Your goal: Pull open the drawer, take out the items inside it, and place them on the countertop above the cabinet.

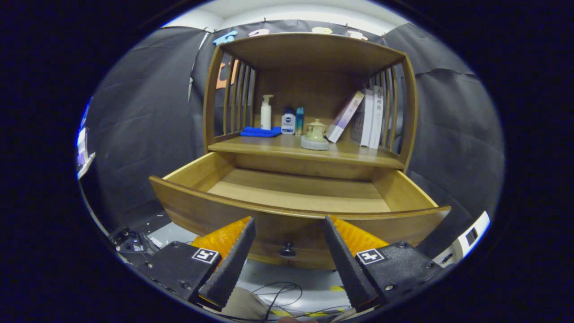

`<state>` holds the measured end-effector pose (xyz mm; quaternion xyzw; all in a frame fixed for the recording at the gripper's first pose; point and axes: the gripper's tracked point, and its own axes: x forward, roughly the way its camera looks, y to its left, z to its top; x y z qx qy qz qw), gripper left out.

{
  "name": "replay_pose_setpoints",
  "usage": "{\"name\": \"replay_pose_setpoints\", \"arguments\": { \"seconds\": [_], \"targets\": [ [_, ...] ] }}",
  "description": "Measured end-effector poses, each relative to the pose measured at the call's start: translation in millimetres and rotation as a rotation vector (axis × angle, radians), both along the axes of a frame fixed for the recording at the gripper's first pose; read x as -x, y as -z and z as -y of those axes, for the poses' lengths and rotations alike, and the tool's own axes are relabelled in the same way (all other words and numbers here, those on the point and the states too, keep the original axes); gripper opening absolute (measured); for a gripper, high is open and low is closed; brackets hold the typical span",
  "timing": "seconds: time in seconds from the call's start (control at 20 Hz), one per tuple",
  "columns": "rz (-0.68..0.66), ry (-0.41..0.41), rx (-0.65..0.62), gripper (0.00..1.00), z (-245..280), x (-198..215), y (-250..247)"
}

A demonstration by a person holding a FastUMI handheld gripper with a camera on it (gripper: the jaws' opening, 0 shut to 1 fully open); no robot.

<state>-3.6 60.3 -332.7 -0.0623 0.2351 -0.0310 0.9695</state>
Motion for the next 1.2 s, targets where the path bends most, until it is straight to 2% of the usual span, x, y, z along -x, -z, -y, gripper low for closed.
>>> {"name": "replay_pose_setpoints", "arguments": {
  "seconds": [0.1, 0.25, 0.35, 0.45, 0.7, 1.2],
  "targets": [
    [-0.005, 0.007, 0.034, 0.97, -1.1, 3.5, 7.0],
    [-0.059, 0.002, -0.04, 0.98, -9.5, 7.4, 33.5],
    [-0.106, 0.045, -0.068, 1.0, -1.3, 6.4, 45.1],
    [-0.098, 0.066, -0.096, 0.99, -3.0, 2.4, 48.5],
    [-0.091, 0.095, -0.071, 0.98, -1.8, -4.6, 51.3],
    [-0.062, 0.114, -0.06, 0.98, 11.6, -96.8, 52.4]
  ]
}}
